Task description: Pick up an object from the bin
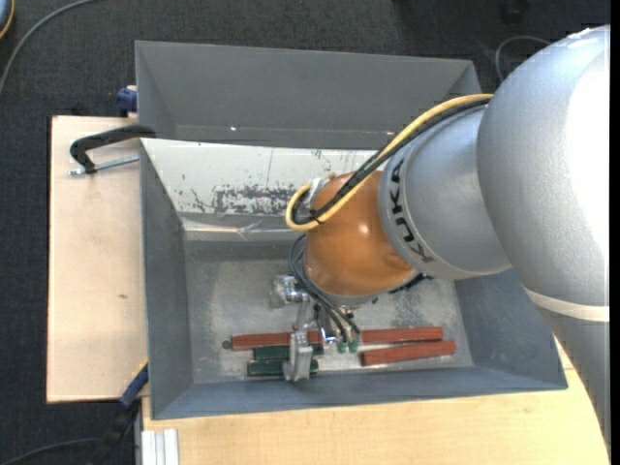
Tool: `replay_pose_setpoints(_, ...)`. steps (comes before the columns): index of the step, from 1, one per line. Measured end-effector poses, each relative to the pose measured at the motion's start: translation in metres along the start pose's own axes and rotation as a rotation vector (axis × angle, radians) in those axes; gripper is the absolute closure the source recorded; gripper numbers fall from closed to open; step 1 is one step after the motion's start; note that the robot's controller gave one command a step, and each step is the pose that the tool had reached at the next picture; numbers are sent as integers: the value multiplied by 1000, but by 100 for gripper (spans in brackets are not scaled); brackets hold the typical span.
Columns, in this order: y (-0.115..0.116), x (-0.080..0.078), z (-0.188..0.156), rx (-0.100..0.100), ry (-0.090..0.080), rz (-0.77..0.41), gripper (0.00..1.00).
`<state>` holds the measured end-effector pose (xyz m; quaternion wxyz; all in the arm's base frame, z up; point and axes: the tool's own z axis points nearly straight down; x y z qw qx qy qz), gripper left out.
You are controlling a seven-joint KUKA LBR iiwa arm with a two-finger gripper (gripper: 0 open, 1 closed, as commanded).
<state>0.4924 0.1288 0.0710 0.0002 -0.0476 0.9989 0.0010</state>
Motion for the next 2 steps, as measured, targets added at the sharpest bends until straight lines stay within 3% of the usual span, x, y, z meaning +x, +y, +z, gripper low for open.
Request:
replay_pose_setpoints(1,0,0,-2,-1,1,0,100)
replay_pose_setpoints(2,2,-2,-59,-1,-9,-1,100)
